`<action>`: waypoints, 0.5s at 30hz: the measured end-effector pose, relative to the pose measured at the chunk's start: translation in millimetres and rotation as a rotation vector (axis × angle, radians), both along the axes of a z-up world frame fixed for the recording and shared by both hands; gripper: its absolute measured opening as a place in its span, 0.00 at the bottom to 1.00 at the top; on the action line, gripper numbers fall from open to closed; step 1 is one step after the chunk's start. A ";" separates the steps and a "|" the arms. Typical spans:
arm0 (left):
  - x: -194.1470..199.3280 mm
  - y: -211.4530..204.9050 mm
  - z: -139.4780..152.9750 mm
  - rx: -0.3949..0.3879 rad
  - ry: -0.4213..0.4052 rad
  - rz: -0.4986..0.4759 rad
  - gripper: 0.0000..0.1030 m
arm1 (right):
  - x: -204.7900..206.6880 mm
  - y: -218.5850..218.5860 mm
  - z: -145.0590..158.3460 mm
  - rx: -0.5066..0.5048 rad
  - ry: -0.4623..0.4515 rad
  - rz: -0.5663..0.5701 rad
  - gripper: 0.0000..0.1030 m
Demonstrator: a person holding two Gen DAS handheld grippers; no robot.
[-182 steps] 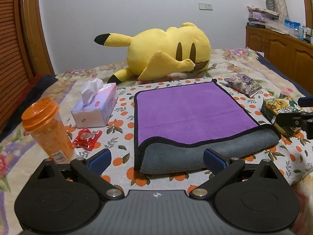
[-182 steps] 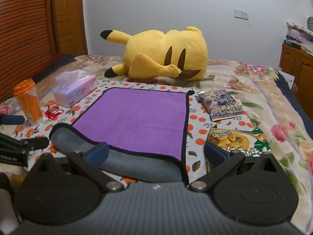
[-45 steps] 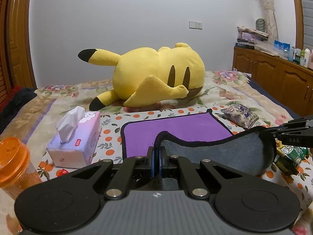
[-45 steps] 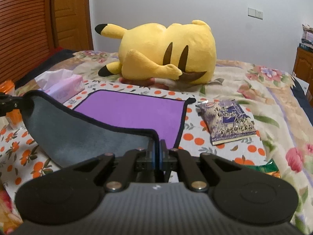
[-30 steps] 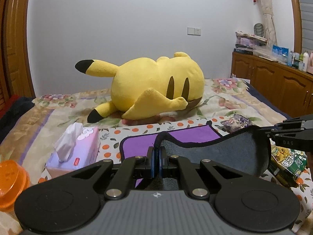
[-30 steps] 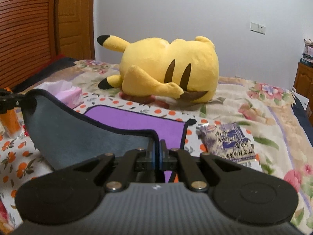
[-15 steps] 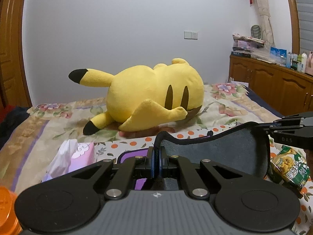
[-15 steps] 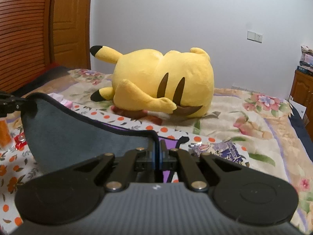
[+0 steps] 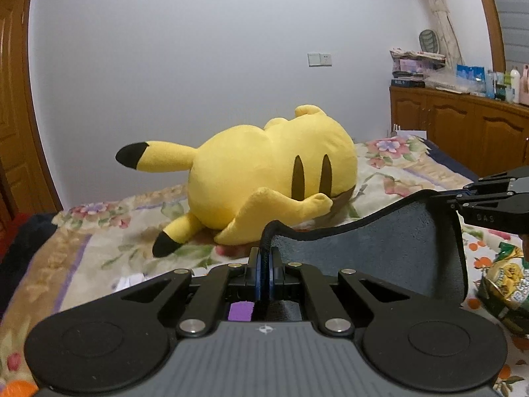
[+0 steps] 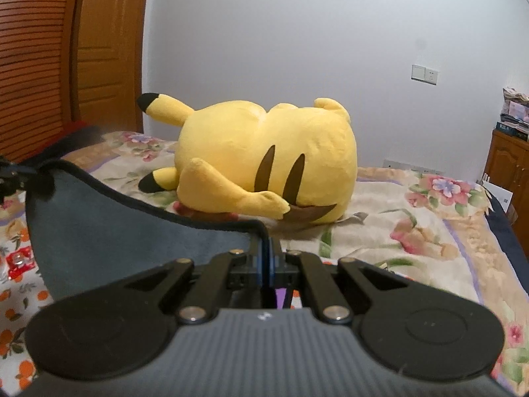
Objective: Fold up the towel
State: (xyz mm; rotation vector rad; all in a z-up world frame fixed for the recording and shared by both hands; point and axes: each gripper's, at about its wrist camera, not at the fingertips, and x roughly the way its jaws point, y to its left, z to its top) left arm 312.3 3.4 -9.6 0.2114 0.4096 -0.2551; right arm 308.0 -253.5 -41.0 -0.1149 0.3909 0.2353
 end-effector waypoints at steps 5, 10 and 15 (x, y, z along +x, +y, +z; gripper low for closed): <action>12.4 -2.1 -3.8 0.001 -0.009 -0.001 0.05 | 16.0 2.8 -4.9 -0.033 0.001 -0.020 0.04; 28.5 0.1 -15.1 -0.019 0.006 0.033 0.05 | 38.3 6.2 -14.1 -0.084 0.030 -0.027 0.04; 46.2 0.8 -24.5 -0.006 0.013 0.062 0.05 | 52.5 8.7 -22.8 -0.109 0.043 -0.037 0.04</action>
